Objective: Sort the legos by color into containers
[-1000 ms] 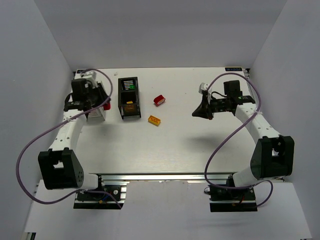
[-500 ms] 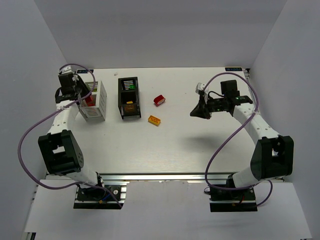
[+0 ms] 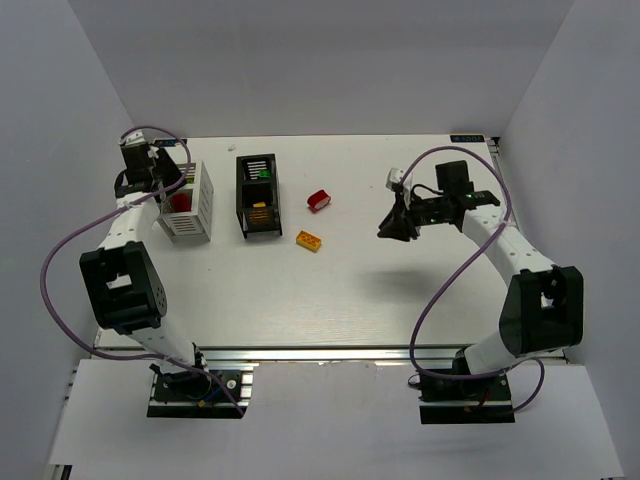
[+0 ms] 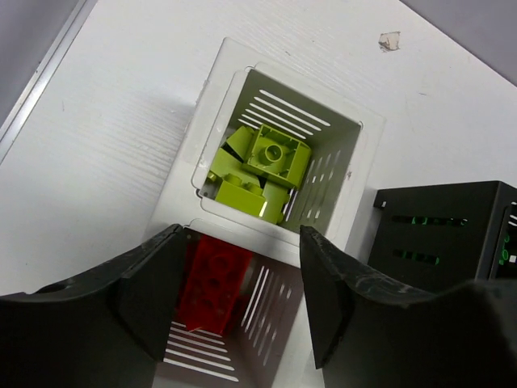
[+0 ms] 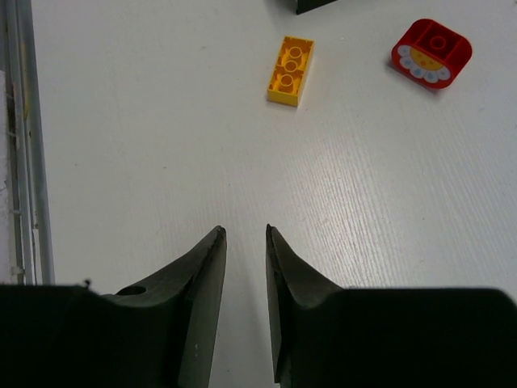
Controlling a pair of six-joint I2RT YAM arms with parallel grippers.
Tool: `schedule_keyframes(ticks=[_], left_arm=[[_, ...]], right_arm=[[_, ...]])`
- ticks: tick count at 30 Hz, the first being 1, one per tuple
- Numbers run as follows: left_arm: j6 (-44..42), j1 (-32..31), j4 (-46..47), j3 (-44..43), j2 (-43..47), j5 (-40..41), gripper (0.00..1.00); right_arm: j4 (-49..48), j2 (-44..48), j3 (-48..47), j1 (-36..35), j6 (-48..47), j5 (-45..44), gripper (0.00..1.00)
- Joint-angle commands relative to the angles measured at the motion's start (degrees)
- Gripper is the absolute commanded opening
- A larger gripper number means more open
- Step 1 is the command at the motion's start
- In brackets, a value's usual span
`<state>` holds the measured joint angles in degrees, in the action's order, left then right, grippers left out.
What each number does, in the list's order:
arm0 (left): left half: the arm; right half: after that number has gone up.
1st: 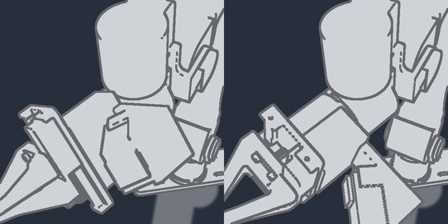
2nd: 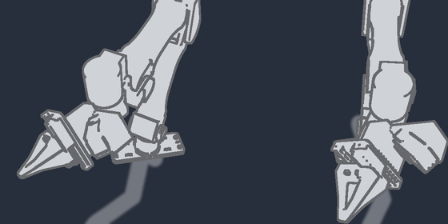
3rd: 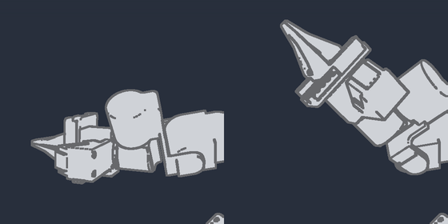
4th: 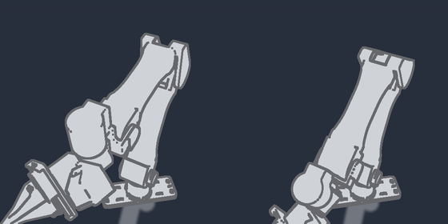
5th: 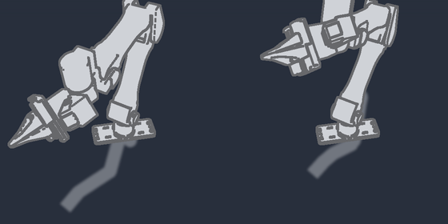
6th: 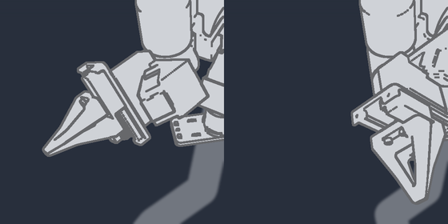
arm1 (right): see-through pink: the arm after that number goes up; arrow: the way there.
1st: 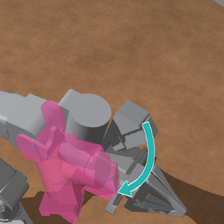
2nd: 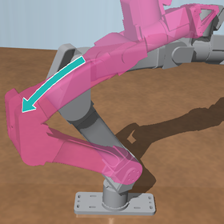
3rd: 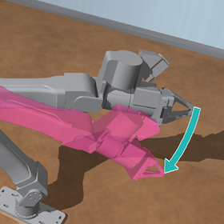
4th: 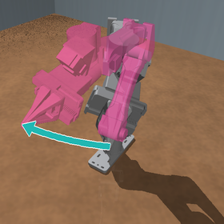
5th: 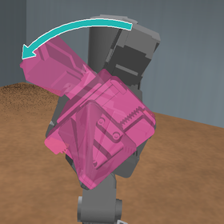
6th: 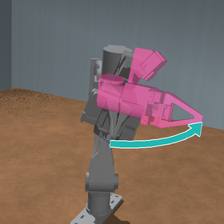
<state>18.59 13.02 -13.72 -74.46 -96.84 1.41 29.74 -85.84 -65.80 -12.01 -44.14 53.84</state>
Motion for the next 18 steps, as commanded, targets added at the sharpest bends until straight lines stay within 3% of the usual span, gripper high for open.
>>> schedule_keyframes(ticks=[1,7,12,13,14,18], left_arm=[[1.0,0.1,1.7,-0.2,3.7,-1.0,0.69],[2.8,0.1,3.3,4.8,12.2,-4.7,0.73],[6.8,0.3,3.1,13.5,21.5,-2.7,0.89],[8.4,0.3,2.1,16.1,24.9,-1.5,0.98],[9.1,0.3,1.8,17.4,26.7,0.1,0.98],[12.4,0.3,-1.2,23.2,34.8,1.8,0.98]], right_arm=[[0.7,-2.1,-2.4,-1.7,-1.0,-1.4,0.32],[-1.3,-7.4,-6.3,-8.6,4.5,-11.8,0.35],[-3.6,-13.8,-11.2,-18.3,13.2,-21.6,0.57],[-5.3,-16.1,-12.0,-20.7,18.0,-24.2,0.61],[-5.4,-17.3,-13.9,-21.8,19.5,-25.3,0.67],[-8.7,-23.4,-19.2,-26.9,28.0,-36.4,0.76]])
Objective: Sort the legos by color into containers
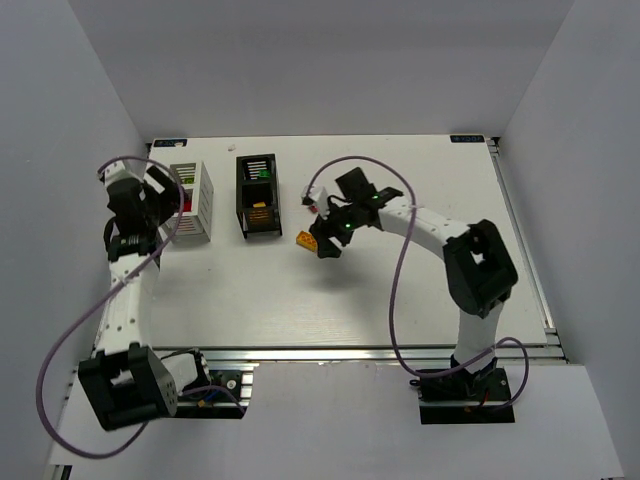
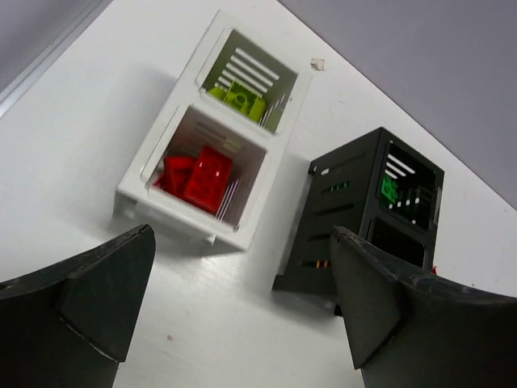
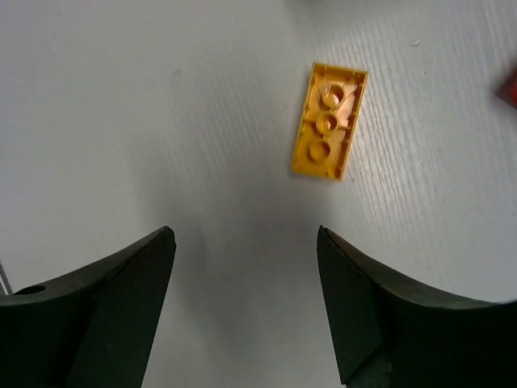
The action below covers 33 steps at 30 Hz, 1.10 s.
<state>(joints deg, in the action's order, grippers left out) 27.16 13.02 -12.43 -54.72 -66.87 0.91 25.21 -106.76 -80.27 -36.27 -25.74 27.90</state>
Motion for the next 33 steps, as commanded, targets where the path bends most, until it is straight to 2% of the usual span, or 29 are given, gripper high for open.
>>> schedule_keyframes(ticks=[1,6,11,17,21,24,25,27,28,31,33], left_arm=[[4.3,0.4,-3.1,4.6,8.0,1.5,0.98],[3.5,0.4,-8.0,9.0,15.6,1.5,0.98],[2.5,0.4,-12.4,11.1,21.9,2.6,0.98],[2.5,0.4,-14.0,11.8,24.3,1.9,0.98],[3.0,0.4,-15.0,12.2,24.5,0.2,0.98],[3.3,0.3,-15.4,12.6,24.9,-0.8,0.98],[3.4,0.4,-15.4,12.8,25.5,-0.8,0.98],[3.6,0.4,-15.2,13.1,26.0,-0.8,0.98],[3.6,0.4,-15.3,13.2,26.4,-2.8,0.98],[3.8,0.4,-15.2,13.6,26.9,-3.7,0.98],[4.0,0.3,-15.8,13.6,27.0,-5.2,0.98]], right_arm=[[-4.1,-4.9,-6.0,-3.2,10.5,-12.0,0.77],[-3.9,-10.0,-12.3,-4.6,11.6,-15.8,0.84],[-4.9,-14.1,-14.3,-5.0,11.9,-17.7,0.85],[-6.7,-16.0,-13.5,-5.3,11.9,-17.8,0.77],[-11.0,-15.1,-9.1,-5.6,11.5,-18.8,0.68],[-12.9,-14.7,-6.7,-5.6,11.1,-19.6,0.55],[-13.2,-14.4,-6.2,-5.5,10.8,-19.8,0.45],[-14.6,-12.4,-3.9,-5.5,9.2,-19.9,0.34],[-15.0,-11.4,-2.9,-5.3,8.5,-19.6,0.21],[-16.6,-5.2,1.4,-5.0,4.0,-17.6,0.00],[-14.7,0.9,3.9,-4.3,-3.0,-9.5,0.00]])
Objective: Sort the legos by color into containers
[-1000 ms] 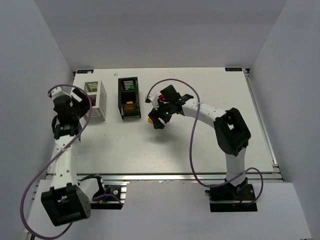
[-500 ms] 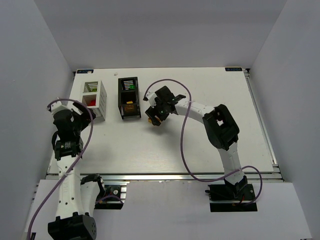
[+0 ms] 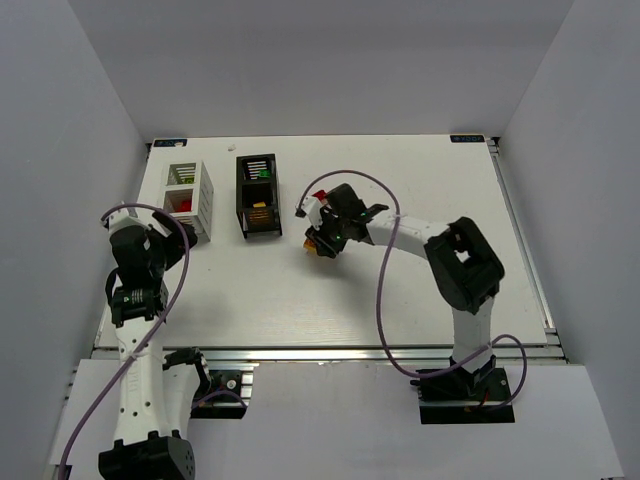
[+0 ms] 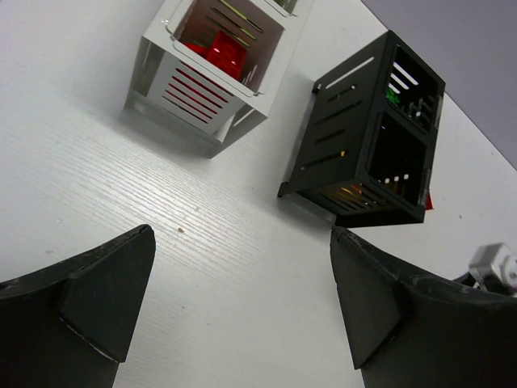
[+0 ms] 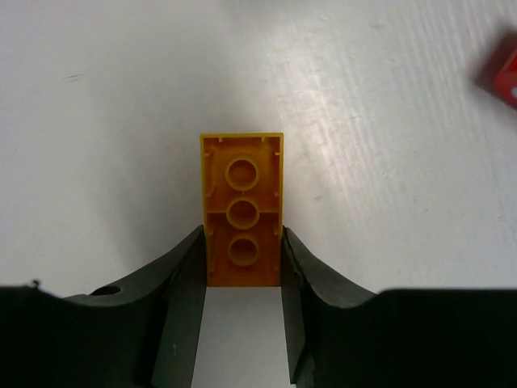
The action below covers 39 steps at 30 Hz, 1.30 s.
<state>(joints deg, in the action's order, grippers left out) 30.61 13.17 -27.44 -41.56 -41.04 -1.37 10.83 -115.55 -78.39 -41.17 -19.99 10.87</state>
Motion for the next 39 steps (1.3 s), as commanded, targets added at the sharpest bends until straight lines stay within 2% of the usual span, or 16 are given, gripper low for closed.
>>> schedule_keyframes(ticks=[1,4,7,15,23,30,33,37,39], left_arm=[[0.6,0.2,-0.9,0.6,1.0,-3.5,0.98],[0.9,0.3,-0.9,1.6,1.1,-6.0,0.98],[1.3,0.3,-0.4,2.6,1.7,-7.0,0.98],[0.9,0.2,-2.1,3.2,3.6,-7.3,0.98],[0.3,0.2,-4.3,4.0,6.4,-6.2,0.98],[-1.1,0.2,-6.0,2.8,6.8,-5.6,0.98],[-1.0,0.3,-6.0,2.9,6.8,-5.7,0.98],[-0.8,0.3,-5.4,3.2,6.8,-6.5,0.98],[-0.8,0.3,-5.3,3.1,7.0,-6.5,0.98]], right_arm=[[0.0,11.6,2.7,1.5,-11.0,13.8,0.00],[-1.7,18.8,5.2,1.7,-17.4,19.6,0.00],[-6.2,19.7,2.6,1.2,-14.8,21.5,0.00],[-9.2,5.9,-17.0,-0.1,-2.2,15.7,0.00],[-12.7,-3.6,-27.3,-2.6,-0.8,14.0,0.00],[-17.6,-7.5,-29.4,-2.9,4.0,11.5,0.11],[-18.0,-9.2,-30.9,-3.0,5.2,10.7,0.18],[-19.1,-10.7,-31.3,-3.3,5.8,9.0,0.33],[-19.4,-11.5,-31.5,-3.4,6.2,8.9,0.35]])
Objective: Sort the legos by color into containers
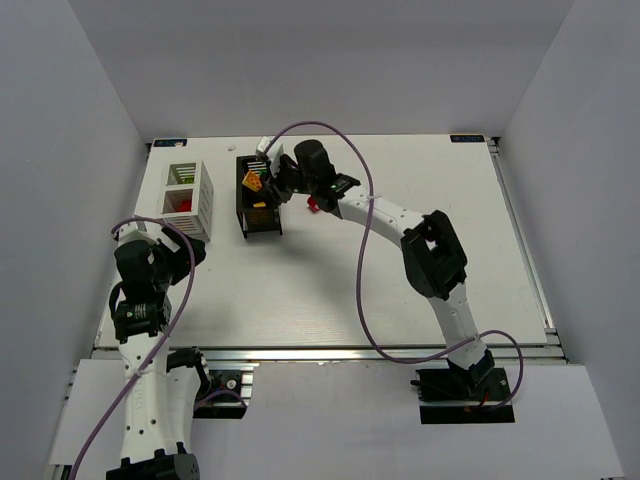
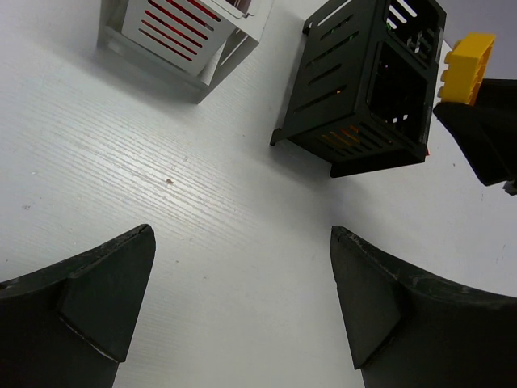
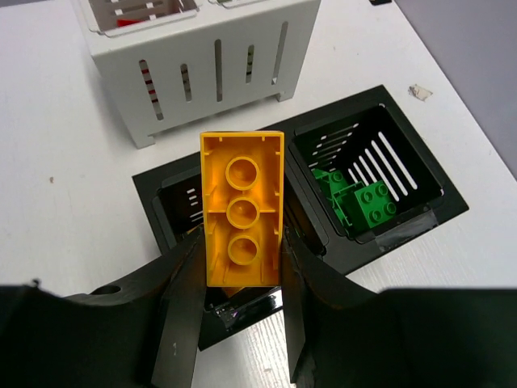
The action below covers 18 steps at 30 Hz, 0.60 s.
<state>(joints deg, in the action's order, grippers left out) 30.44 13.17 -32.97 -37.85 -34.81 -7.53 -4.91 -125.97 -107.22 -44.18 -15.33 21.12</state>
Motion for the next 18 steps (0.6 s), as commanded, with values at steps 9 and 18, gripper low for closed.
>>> schedule_keyframes(ticks=[9,18], left_arm=[[-0.6,0.3,0.7,-0.7,0.4,-0.6,0.98],[-0.3,0.3,2.6,-0.6,-1.3,-1.5,0.98]], right_arm=[[-4.6,-2.4,-3.0,-0.4,1.8,-1.3,0.53],[-4.8,-1.5,-3.3,-0.4,2.0,-0.9,0.75]])
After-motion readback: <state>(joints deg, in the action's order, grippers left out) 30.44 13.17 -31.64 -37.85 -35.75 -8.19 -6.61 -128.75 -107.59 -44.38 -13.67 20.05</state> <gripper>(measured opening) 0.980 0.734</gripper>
